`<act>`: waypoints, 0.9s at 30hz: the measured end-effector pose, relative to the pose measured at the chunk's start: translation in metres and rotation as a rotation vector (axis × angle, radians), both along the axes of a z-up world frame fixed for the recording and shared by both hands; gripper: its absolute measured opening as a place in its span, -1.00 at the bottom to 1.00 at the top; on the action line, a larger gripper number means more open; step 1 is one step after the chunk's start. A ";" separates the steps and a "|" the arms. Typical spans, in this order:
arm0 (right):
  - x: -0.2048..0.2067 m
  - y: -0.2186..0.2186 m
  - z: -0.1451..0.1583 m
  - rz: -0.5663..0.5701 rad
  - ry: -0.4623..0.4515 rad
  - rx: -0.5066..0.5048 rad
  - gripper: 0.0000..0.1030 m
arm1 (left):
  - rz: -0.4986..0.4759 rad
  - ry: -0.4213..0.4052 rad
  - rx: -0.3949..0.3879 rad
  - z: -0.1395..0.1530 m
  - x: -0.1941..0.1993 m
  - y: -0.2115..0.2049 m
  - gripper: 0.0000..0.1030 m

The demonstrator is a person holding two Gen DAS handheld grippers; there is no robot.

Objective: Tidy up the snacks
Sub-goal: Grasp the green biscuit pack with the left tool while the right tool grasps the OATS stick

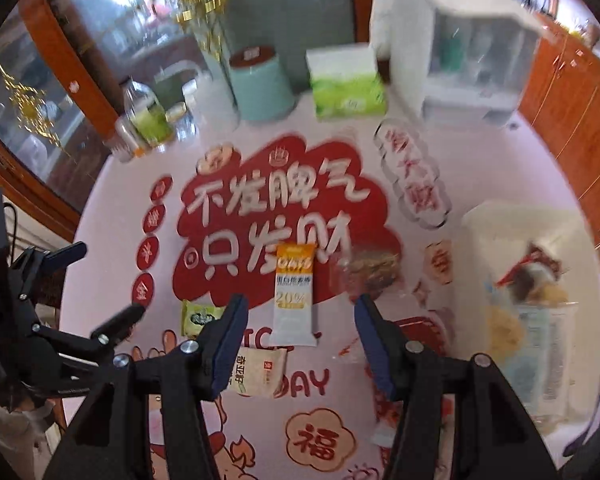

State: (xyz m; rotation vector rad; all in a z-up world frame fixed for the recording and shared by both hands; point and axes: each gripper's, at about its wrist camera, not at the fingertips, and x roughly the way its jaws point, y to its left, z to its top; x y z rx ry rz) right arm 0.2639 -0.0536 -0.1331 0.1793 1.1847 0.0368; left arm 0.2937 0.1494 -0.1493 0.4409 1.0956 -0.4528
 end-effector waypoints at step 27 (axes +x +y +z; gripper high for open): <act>0.044 0.033 -0.125 0.047 0.156 -0.042 -0.19 | -0.059 0.216 0.009 -0.101 0.025 -0.018 0.16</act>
